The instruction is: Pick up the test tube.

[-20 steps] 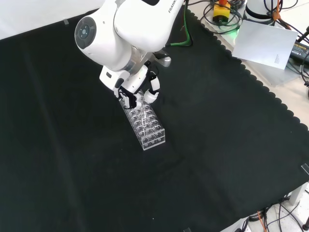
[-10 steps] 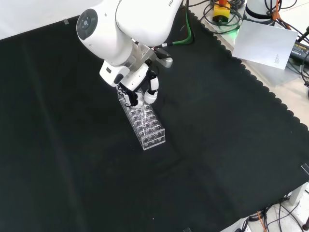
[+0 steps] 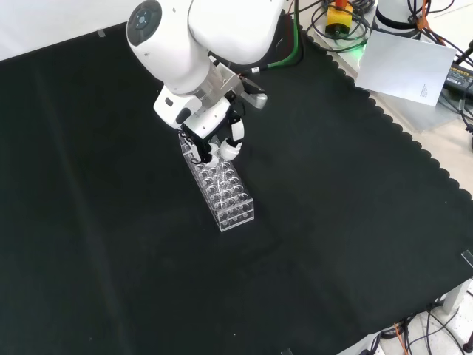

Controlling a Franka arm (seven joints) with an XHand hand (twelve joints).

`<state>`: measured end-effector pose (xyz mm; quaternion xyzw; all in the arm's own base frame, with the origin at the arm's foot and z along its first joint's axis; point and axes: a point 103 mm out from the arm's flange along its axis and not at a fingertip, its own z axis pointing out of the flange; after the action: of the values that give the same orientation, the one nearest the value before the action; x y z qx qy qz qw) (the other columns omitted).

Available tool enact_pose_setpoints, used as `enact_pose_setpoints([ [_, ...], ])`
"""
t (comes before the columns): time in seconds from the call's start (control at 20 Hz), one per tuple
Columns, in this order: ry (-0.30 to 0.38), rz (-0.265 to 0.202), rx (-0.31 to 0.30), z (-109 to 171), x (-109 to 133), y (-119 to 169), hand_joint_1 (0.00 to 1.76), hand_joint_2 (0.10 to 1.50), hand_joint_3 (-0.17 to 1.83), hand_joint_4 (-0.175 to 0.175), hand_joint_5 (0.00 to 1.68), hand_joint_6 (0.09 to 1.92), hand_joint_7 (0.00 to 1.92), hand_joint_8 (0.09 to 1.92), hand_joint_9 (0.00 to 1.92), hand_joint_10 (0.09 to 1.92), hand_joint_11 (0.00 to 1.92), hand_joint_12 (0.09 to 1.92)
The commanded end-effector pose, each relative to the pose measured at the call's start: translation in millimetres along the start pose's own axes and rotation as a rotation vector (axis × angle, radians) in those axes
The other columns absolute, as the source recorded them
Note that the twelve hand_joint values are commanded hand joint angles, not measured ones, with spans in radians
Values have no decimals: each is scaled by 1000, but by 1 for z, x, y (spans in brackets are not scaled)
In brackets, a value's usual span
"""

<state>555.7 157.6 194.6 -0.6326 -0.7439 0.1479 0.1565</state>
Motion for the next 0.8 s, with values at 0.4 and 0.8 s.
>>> enact_pose_setpoints([
  [0.4, -18, -35, -57, -14, 4, -6, 1342, 597, 673, -175, 1429, 102, 1501, 502, 1631, 613, 1454, 985],
  [0.8, 0, -32, -82, -17, -2, -12, 1342, 597, 674, -175, 1446, 87, 1500, 507, 1649, 593, 1470, 979],
])
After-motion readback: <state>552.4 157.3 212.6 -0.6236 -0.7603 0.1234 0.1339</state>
